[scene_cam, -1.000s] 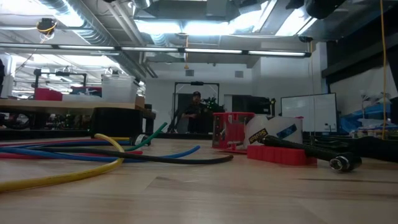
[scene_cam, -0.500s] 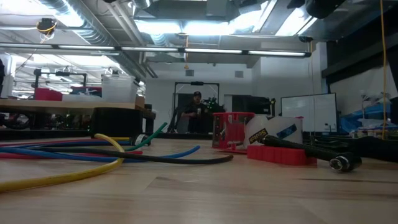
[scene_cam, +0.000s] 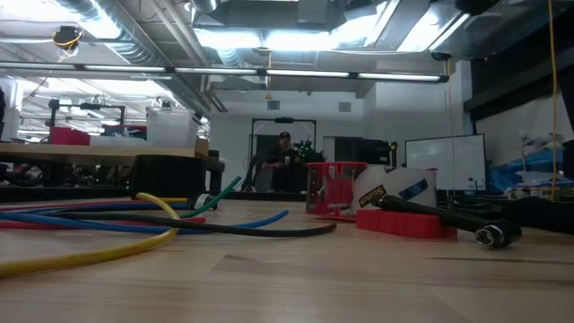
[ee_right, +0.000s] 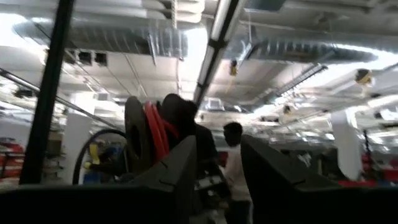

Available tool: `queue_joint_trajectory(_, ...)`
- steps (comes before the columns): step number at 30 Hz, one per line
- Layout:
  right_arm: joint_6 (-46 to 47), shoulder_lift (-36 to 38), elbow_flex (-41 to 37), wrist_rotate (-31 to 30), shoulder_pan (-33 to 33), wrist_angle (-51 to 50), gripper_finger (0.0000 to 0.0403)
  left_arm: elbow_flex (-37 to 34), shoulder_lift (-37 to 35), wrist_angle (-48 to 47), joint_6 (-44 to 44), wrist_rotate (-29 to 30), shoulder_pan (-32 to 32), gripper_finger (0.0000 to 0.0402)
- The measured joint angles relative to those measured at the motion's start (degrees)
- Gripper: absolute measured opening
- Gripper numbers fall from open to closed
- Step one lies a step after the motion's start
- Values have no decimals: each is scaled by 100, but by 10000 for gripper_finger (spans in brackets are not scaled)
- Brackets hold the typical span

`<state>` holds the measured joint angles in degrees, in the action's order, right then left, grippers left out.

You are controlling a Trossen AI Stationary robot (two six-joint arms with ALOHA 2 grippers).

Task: Coil cords
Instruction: Coil the red wire onto the spool

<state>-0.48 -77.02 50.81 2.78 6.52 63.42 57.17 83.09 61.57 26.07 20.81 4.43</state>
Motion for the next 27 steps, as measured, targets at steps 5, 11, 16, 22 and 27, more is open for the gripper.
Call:
queue_joint_trajectory(5, -157, 870, 2, -132, -2, -1644, 131, -316, -597, -596, 121, 427, 101, 0)
queue_joint_trajectory(11, -621, 1947, 7, -214, -2, -3817, 131, -523, -1448, -1728, -75, 1036, 52, 0)
queue_joint_trajectory(16, -628, 2707, 7, -1083, -2, -5188, 131, -621, -2371, -3564, -1154, 1540, -102, 0)
queue_joint_trajectory(22, -556, 3388, 9, -2316, -11, -6750, 131, -621, -3384, -5847, -2621, 1564, -406, 0)
queue_joint_trajectory(27, -149, 3743, 9, -2364, -11, -7918, 131, -621, -4071, -7552, -3443, 1466, -578, 0)
